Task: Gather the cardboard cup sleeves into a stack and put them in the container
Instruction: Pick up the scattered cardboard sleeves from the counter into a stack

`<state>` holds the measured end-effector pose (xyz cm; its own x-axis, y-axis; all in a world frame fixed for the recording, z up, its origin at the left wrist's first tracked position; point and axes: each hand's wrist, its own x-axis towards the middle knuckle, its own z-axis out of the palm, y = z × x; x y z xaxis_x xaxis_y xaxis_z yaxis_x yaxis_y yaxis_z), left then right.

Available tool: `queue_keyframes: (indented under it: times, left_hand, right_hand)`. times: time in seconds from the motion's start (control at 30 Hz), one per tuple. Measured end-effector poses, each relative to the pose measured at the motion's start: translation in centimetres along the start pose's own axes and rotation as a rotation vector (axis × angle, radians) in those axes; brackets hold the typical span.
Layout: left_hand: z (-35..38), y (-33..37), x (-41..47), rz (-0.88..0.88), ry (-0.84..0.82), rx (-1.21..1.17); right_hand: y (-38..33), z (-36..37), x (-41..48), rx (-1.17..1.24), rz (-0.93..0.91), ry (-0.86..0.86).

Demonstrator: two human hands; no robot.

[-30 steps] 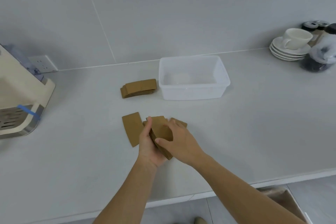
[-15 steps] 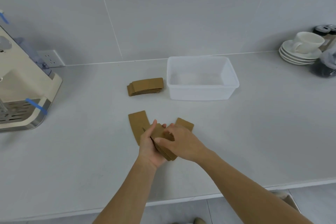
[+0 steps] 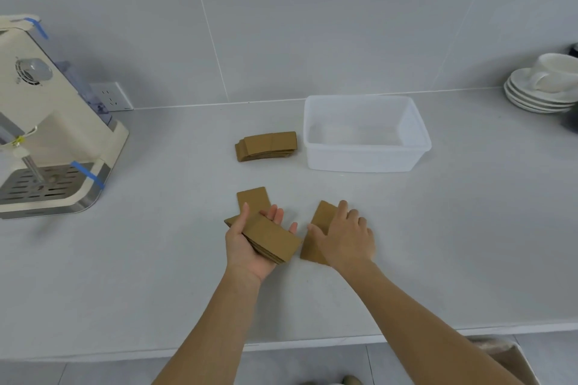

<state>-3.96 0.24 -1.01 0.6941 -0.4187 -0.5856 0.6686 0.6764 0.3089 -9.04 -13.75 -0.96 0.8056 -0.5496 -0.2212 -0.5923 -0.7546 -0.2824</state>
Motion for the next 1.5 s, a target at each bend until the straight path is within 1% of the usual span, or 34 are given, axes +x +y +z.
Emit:
queue_keyframes:
  times: [0.17,0.27,0.33,0.43,0.53,0.6,0.73,0.87,0.97,1.07,1.23,1.5]
  left_hand:
    - [-0.6,-0.1,0.0,0.019,0.002,-0.01]
    - [-0.9,-0.1,0.1,0.039,0.011,-0.009]
    - [-1.1,0.0,0.0,0.047,0.013,-0.003]
    - [-1.3,0.2,0.1,0.047,0.004,-0.013]
    - [-1.3,0.2,0.1,0.031,-0.019,-0.022]
    - [-1.2,0.3,0.2,0.012,-0.039,-0.017]
    - [-0.9,0.5,0.1,-0.019,-0.078,-0.001]
    - [-0.4,0.7,0.1,-0.028,-0.102,0.066]
    - [-0.1,0.9,0.1,-0.041,-0.15,0.122]
    - [0.0,0.9,0.1,-0.036,-0.205,0.131]
    - [-0.4,1.3,0.4,-0.037,-0.219,0.133]
    - [-1.2,1.1,0.5,-0.032,-0.2,0.122]
  right_hand:
    - [-0.9,1.5,-0.4,-0.035,-0.026,0.038]
    - [-1.2,1.8,-0.8,-0.053,-0.045,0.029]
    - [-1.2,1.8,-0.8,-0.02,-0.043,0.019]
    - [-1.4,1.4,-0.4,0.11,-0.008,-0.017]
    - [-1.5,0.5,0.0,0.291,0.043,-0.063]
    - [-1.6,-0.4,0.3,0.386,0.042,-0.069]
    - [-2.7,-2.7,0.6,0.516,-0.032,-0.064]
    - [-4.5,-4.2,-0.3,0.663,-0.174,-0.134]
    - [-5.6,-4.4,-1.0,0.657,-0.297,-0.195]
    - [-6.3,-4.0,-1.5,0.625,-0.365,-0.272]
    - [-6.8,-3.1,-1.9,0.523,-0.424,-0.31]
    - [-7.1,-1.8,-2.2,0.478,-0.481,-0.341]
